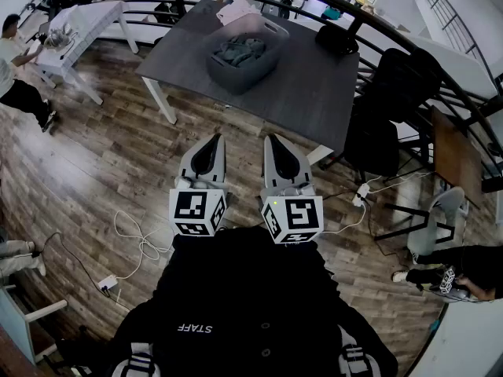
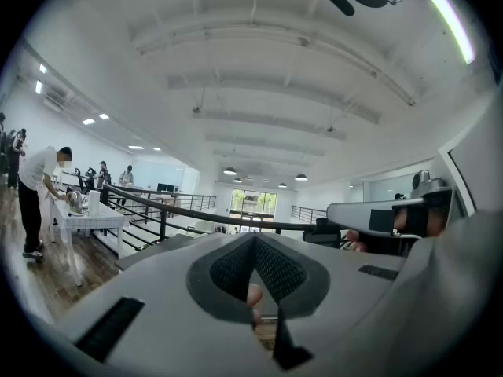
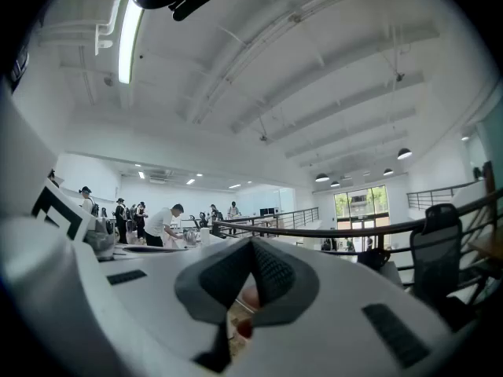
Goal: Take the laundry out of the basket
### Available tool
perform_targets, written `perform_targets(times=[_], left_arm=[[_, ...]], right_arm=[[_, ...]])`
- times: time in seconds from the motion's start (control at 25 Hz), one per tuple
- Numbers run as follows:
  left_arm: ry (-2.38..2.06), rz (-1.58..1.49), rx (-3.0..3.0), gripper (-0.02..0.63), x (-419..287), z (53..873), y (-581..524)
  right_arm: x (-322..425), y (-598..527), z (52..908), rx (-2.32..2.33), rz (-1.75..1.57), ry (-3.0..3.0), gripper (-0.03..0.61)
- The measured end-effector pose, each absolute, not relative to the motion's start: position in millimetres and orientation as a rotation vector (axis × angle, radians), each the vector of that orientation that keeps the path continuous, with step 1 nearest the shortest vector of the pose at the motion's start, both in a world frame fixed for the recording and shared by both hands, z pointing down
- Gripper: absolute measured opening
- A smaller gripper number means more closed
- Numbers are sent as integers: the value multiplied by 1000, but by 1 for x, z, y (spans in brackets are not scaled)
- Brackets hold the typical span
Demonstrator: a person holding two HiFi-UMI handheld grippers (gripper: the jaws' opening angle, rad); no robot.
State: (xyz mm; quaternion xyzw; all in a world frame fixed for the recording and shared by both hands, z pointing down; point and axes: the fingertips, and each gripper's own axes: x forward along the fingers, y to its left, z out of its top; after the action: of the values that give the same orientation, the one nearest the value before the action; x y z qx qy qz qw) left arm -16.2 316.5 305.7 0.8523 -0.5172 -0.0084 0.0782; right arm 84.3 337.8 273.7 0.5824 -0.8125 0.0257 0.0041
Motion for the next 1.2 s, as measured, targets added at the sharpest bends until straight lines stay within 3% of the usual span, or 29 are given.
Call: perform_targets(times=[1.2], left_arm=[[-1476, 75, 2471, -2, -76, 368, 327]], right_arm=[[45, 339, 327, 1904, 241, -2411, 15]])
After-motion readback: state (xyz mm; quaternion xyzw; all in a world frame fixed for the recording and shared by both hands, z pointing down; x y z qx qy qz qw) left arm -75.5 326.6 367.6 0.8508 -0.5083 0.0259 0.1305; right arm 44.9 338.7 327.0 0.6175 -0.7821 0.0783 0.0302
